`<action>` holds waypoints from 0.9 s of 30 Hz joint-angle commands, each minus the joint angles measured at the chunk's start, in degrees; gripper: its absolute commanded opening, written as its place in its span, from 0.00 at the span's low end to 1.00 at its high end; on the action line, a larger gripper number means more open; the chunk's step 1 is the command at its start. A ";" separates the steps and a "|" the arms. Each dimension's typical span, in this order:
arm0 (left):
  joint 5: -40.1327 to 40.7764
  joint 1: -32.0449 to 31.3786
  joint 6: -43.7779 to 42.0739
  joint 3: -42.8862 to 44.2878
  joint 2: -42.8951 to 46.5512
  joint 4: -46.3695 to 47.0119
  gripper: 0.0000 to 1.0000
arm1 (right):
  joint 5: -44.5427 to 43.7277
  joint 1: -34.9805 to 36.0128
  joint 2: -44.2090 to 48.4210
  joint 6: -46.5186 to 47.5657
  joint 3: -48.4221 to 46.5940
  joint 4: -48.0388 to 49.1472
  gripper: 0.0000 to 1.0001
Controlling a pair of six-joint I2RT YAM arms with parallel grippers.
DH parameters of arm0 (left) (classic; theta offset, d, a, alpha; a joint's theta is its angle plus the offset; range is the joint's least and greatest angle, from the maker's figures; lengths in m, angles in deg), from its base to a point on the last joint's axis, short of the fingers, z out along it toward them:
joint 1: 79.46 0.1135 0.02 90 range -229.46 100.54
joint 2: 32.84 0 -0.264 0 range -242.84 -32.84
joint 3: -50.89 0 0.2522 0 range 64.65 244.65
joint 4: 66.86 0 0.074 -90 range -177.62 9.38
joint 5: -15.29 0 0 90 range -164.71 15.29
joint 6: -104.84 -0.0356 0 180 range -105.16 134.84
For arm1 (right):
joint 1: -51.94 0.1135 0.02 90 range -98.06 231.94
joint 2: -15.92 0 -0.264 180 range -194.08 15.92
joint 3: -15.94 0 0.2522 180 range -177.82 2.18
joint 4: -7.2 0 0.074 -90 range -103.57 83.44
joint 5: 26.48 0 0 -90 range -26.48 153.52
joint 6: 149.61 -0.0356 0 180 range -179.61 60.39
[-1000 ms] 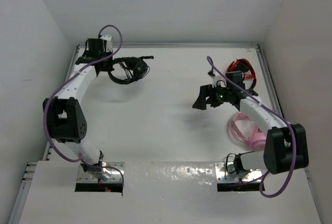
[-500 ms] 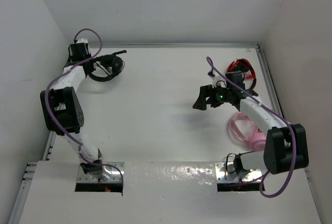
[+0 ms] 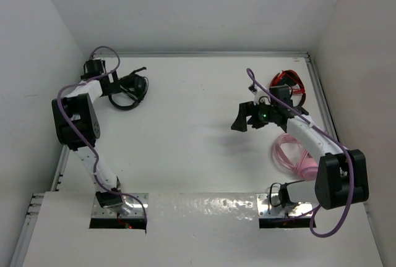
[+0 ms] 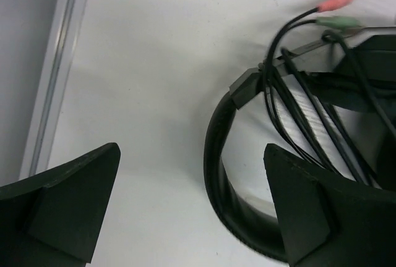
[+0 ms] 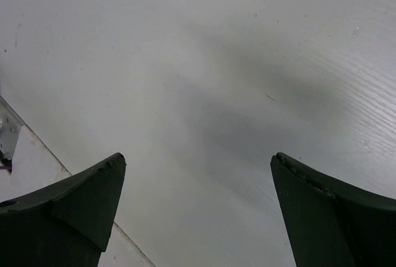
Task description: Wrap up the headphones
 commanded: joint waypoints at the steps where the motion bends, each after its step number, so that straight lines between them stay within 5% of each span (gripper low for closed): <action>1: -1.41 0.41 -0.11 -0.21 7.88 0.88 1.00 | -0.76 -0.21 2.68 -0.61 -1.81 2.02 0.99; 9: 3.42 0.41 -3.10 -1.00 20.10 -12.93 1.00 | -9.18 -0.21 4.96 -4.56 -0.50 2.37 0.99; 20: 7.82 0.41 -13.20 -27.08 43.39 -11.43 1.00 | -18.86 -0.29 15.24 -10.80 9.78 6.42 0.99; 27: 9.31 0.41 -11.81 -37.19 51.65 -10.74 1.00 | -21.77 -0.29 16.21 -12.39 10.41 5.71 0.99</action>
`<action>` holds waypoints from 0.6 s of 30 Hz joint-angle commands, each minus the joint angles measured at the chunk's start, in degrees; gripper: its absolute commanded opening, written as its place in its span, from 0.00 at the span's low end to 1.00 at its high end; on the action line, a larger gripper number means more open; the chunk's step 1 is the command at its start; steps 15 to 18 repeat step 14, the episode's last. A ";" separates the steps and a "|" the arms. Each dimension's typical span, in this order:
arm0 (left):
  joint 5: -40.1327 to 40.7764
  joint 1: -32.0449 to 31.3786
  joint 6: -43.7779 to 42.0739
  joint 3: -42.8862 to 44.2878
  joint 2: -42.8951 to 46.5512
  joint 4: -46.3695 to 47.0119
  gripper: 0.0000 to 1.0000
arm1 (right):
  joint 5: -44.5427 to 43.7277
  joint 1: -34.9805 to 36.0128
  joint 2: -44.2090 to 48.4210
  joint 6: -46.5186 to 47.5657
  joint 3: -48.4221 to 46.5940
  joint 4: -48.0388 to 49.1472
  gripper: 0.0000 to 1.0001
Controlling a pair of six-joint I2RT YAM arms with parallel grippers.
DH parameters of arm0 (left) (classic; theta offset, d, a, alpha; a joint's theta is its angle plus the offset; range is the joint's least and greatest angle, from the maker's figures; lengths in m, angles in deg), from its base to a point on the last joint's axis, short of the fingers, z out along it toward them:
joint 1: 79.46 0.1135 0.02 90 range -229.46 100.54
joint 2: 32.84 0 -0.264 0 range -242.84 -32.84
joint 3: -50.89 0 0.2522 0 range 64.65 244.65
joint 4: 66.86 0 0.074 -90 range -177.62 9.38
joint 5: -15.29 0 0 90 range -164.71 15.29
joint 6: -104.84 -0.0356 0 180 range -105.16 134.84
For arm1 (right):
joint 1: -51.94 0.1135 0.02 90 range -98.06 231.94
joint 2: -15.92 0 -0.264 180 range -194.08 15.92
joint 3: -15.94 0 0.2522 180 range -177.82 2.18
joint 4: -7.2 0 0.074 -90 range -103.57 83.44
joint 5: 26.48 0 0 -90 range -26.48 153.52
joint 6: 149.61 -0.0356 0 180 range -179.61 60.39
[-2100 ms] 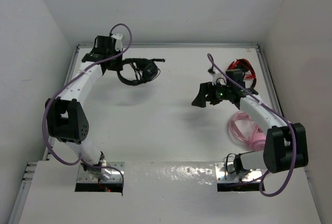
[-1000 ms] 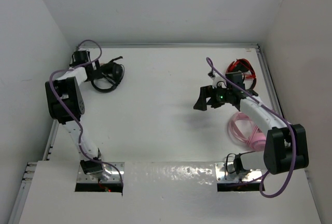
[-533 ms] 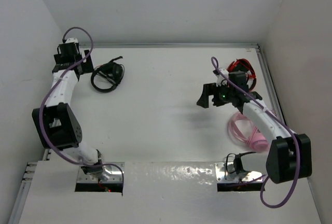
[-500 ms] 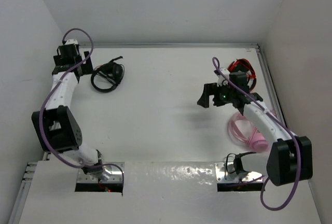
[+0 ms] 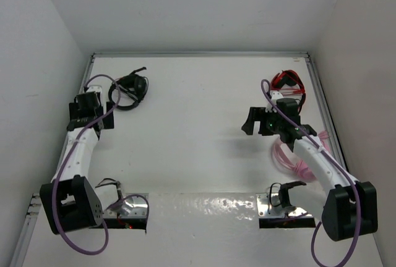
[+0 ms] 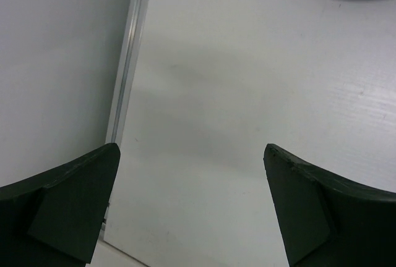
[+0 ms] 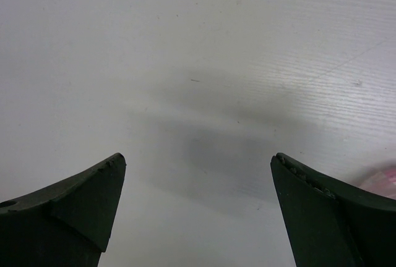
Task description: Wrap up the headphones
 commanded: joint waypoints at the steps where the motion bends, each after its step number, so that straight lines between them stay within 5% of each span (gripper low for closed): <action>1: 0.66 0.37 -0.63 -4.38 3.38 2.83 1.00 | -2.38 -0.29 1.64 -1.63 -0.17 2.46 0.99; 18: 2.23 0.37 1.11 -5.62 5.85 5.47 1.00 | -5.81 -0.29 4.28 -1.90 -1.22 0.44 0.99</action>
